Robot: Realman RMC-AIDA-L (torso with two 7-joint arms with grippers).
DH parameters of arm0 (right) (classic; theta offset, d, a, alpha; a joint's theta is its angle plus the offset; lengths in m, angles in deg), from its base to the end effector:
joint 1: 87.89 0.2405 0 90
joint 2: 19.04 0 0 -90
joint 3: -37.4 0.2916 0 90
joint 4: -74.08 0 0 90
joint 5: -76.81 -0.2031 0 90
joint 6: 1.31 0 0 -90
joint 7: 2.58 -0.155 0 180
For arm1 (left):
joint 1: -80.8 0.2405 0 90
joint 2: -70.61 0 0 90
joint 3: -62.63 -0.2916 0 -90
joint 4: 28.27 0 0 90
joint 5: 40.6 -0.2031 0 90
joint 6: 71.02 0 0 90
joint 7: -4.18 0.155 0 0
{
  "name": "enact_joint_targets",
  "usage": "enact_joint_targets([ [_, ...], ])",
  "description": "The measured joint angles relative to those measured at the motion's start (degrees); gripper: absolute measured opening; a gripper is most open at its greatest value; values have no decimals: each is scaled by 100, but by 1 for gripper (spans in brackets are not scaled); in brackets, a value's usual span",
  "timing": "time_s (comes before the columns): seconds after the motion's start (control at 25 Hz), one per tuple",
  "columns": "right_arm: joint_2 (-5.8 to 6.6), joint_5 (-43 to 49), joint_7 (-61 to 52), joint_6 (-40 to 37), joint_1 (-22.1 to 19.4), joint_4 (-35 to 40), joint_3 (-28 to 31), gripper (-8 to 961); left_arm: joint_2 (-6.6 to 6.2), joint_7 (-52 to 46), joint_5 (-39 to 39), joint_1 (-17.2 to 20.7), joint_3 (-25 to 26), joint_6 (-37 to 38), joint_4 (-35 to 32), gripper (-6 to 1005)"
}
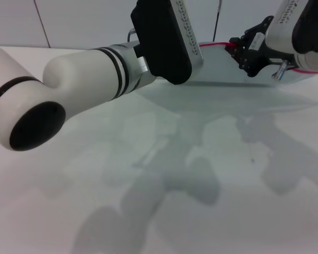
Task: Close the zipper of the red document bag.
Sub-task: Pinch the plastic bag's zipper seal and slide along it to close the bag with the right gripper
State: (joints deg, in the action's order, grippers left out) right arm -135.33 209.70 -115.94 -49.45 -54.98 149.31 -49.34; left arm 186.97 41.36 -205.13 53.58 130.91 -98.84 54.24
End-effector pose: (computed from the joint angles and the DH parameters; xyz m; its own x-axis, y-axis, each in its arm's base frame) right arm 0.1574 0.4363 -0.0185 0.9994 0.0195 0.0283 0.0333 -0.7544 -0.6556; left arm -0.1315 0.4025 -0.0642 0.9762 -0.1667 -0.1385 -0.2121 -0.6031 -0.7689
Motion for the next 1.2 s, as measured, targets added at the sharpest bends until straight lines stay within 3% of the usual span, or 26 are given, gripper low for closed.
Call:
enact_joint_targets([
  [0.72, 18, -34, 36, -49, 8, -3, -102, 101, 0, -1, 0, 6, 23, 6, -16, 127],
  [1.2, 4, -46, 12, -22, 14, 73, -107, 184, 0, -1, 0, -4, 8, 6, -16, 131],
])
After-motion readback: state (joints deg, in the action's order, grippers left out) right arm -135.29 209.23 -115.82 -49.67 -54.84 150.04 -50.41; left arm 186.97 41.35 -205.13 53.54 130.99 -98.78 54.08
